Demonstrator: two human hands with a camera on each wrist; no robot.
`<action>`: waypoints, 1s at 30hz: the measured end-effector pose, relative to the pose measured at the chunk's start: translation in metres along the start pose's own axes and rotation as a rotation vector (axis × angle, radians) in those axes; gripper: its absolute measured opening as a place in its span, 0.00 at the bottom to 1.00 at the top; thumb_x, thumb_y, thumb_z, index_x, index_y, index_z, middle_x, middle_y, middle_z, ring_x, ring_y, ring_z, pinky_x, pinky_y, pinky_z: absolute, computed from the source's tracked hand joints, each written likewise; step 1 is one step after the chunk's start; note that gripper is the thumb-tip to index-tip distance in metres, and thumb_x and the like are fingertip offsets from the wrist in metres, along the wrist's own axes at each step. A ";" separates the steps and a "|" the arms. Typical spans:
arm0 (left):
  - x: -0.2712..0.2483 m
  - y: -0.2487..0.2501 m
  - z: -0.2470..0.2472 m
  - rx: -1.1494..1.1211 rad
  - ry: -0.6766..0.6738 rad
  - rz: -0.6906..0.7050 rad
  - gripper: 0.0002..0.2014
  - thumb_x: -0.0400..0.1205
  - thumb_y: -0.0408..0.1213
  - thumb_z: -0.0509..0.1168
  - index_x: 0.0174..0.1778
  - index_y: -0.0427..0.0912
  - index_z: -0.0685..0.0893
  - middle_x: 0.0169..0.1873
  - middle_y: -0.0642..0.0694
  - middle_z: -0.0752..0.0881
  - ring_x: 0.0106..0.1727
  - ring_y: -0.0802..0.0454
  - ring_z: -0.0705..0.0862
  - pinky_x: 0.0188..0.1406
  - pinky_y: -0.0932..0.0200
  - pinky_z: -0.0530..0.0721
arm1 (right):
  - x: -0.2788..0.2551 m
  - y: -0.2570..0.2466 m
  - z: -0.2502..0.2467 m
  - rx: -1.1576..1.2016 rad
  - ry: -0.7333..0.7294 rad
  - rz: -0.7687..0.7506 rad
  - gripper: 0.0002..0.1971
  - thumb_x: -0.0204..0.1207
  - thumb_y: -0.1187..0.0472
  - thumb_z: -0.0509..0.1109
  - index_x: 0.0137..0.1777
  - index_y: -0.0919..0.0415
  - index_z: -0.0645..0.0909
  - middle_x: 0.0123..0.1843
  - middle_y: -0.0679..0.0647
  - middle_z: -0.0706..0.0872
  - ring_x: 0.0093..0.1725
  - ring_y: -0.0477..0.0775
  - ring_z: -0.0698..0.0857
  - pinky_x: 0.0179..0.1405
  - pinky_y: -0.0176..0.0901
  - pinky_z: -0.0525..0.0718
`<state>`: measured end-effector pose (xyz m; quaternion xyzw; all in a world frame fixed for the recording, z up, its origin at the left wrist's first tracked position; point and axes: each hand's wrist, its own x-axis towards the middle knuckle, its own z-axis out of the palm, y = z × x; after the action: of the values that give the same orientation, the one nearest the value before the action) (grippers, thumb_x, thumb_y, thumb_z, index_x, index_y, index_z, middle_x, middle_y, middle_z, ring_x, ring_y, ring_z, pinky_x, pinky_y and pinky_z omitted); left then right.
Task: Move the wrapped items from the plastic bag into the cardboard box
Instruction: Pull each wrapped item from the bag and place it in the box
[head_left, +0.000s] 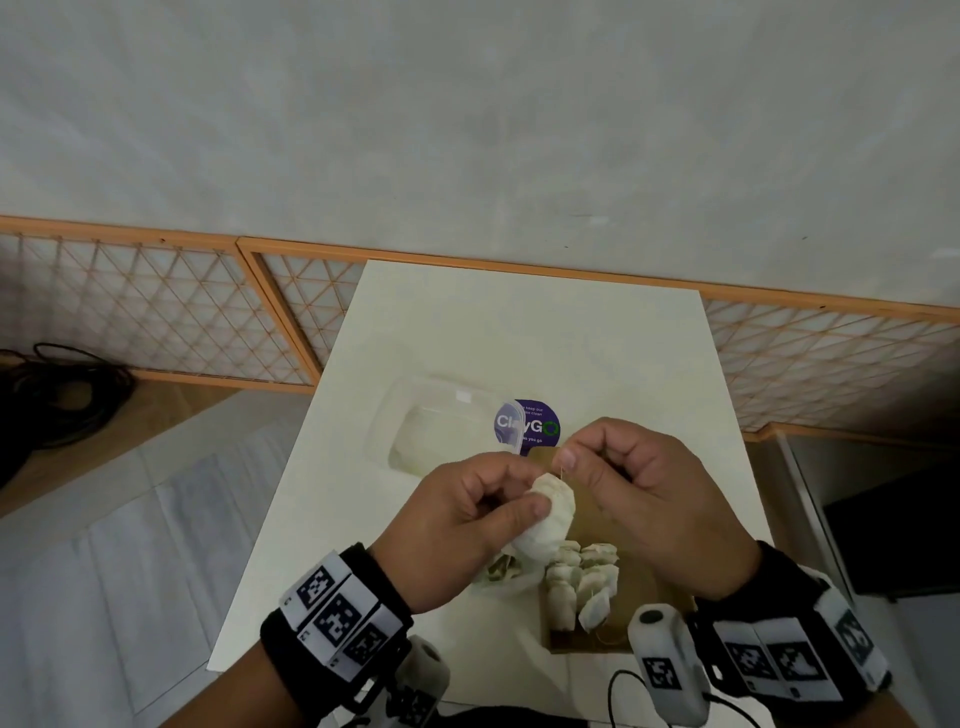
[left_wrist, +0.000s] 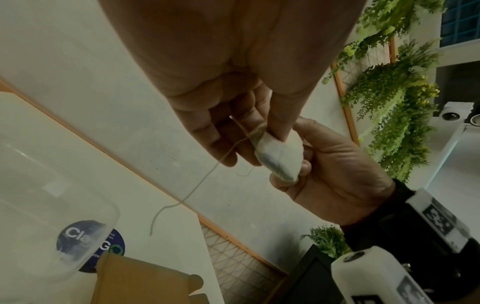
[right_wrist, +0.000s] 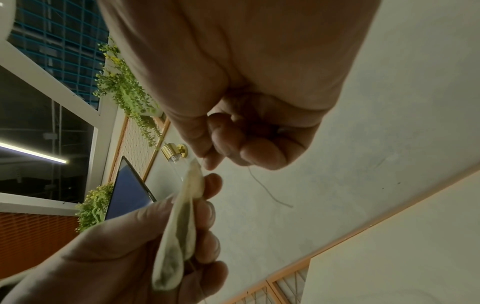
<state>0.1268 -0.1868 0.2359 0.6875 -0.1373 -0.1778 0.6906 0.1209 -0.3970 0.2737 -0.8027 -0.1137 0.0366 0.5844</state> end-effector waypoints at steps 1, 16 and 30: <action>0.000 0.000 0.000 0.008 0.010 -0.003 0.08 0.84 0.37 0.72 0.57 0.44 0.91 0.42 0.31 0.89 0.46 0.27 0.87 0.51 0.32 0.86 | 0.000 0.001 0.001 -0.015 -0.005 0.006 0.12 0.84 0.52 0.70 0.44 0.59 0.87 0.32 0.62 0.81 0.30 0.53 0.74 0.30 0.44 0.74; 0.000 -0.005 -0.019 -0.103 0.166 -0.006 0.10 0.83 0.33 0.67 0.51 0.27 0.83 0.53 0.23 0.88 0.47 0.30 0.88 0.47 0.45 0.85 | 0.011 0.078 0.050 0.136 -0.203 0.344 0.08 0.89 0.60 0.68 0.52 0.64 0.84 0.35 0.49 0.85 0.32 0.48 0.81 0.33 0.40 0.80; -0.045 -0.026 -0.063 -0.057 0.271 -0.092 0.03 0.87 0.27 0.68 0.49 0.33 0.85 0.35 0.43 0.88 0.35 0.48 0.87 0.37 0.57 0.86 | 0.010 0.189 0.125 -0.939 -0.461 0.218 0.14 0.88 0.52 0.57 0.67 0.50 0.80 0.57 0.53 0.81 0.48 0.56 0.81 0.46 0.47 0.81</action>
<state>0.1117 -0.1104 0.2112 0.6908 -0.0061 -0.1189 0.7131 0.1327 -0.3338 0.0566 -0.9560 -0.1594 0.2177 0.1148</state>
